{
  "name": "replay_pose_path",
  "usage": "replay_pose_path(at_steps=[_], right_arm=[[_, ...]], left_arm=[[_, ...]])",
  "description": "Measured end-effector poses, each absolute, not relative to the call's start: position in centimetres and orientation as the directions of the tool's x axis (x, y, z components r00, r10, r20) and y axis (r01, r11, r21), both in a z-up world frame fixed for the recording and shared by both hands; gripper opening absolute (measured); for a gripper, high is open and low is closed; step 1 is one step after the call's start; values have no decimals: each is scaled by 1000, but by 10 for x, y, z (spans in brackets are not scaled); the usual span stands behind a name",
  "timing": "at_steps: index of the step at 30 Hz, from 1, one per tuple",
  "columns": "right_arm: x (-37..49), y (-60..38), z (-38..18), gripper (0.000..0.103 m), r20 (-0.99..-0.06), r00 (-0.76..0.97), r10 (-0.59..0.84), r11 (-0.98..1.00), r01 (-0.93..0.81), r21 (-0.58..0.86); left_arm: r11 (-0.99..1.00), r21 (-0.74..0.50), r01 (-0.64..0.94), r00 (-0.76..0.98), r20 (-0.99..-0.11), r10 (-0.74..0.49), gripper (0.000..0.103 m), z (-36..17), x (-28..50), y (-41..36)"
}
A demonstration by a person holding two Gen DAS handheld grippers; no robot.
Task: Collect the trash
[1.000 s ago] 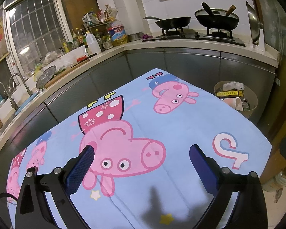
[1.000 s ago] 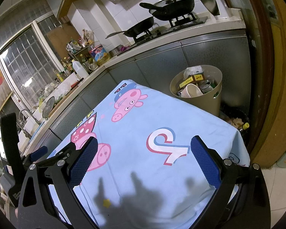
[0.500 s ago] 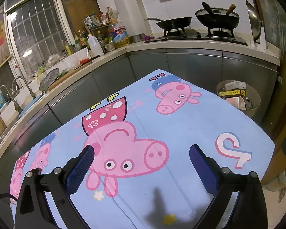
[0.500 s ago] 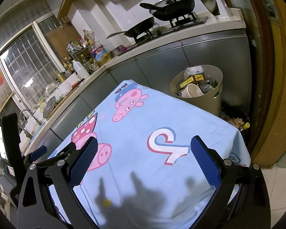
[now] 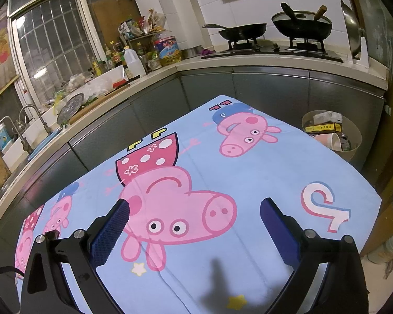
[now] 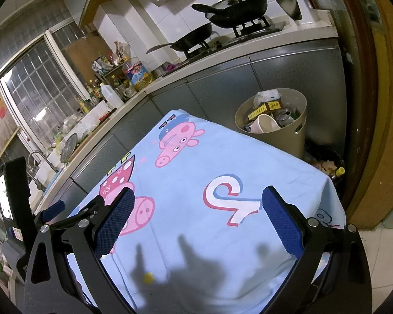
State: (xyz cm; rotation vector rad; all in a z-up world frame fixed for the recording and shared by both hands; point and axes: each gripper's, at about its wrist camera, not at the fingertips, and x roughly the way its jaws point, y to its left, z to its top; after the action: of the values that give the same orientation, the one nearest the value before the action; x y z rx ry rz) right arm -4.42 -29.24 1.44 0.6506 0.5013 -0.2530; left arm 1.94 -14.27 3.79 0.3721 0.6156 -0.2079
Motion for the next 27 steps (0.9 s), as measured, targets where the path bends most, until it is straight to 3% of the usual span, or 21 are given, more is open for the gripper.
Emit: replay_pose_path(at_steps=[27], right_arm=[[-43, -296, 14, 97, -519, 852, -67, 768, 376, 518]], left_arm=[[914, 279, 294, 798, -599, -74, 99, 36, 20, -138]])
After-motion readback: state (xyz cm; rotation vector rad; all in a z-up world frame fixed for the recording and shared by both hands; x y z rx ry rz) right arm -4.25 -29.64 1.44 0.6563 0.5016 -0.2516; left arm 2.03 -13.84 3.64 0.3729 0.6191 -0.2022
